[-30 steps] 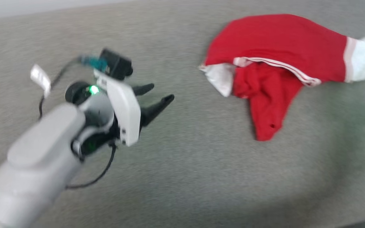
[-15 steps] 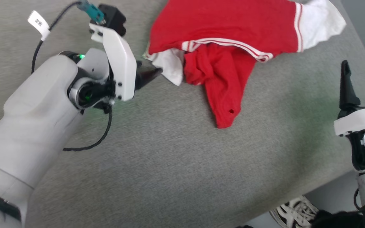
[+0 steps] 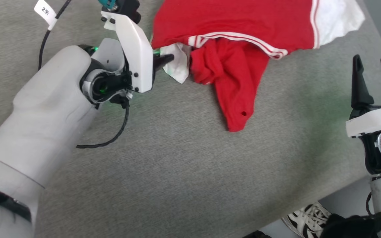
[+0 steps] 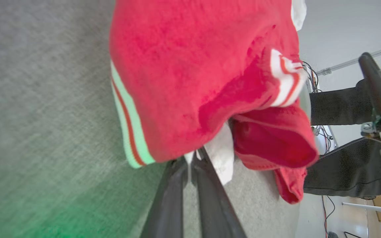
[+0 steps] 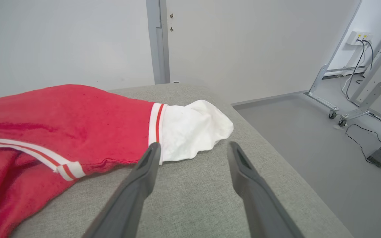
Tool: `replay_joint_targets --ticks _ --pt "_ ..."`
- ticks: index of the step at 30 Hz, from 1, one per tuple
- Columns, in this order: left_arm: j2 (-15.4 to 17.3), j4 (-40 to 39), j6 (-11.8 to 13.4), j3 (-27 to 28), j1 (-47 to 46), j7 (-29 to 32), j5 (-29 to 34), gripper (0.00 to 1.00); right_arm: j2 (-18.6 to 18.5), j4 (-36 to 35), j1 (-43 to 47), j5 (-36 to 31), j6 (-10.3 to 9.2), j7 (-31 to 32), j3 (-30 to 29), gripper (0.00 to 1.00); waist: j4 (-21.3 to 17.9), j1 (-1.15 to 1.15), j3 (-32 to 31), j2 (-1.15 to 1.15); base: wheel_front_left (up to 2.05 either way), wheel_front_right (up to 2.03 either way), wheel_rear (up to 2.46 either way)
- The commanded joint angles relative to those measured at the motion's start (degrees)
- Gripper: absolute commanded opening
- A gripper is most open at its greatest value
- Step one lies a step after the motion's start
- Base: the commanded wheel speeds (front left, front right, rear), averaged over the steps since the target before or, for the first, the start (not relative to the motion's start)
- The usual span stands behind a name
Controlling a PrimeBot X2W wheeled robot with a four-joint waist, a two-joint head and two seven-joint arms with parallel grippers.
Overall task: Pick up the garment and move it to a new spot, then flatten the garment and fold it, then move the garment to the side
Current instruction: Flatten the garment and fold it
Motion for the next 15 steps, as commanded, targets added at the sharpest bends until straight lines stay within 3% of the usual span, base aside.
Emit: replay_joint_targets --ticks 1,6,15 --pt "1.0 -0.3 0.2 0.1 -0.6 -0.9 -0.3 0.00 0.1 -0.6 0.9 -0.5 -0.02 0.3 -0.3 1.00 1.2 0.00 -0.5 0.00 0.00 0.00 0.00" --pt "4.9 -4.6 0.2 1.1 -0.2 -4.0 -2.9 0.00 -0.7 -2.7 1.8 -1.5 -0.02 1.7 -1.6 1.00 5.6 0.00 -2.6 0.00 0.00 0.00 0.00" --pt "19.5 -14.6 0.2 -2.2 4.5 -6.3 -1.4 0.00 -1.2 -7.0 4.3 -3.3 -0.02 5.8 -2.1 1.00 12.6 0.00 -6.8 0.00 0.00 0.00 0.00"
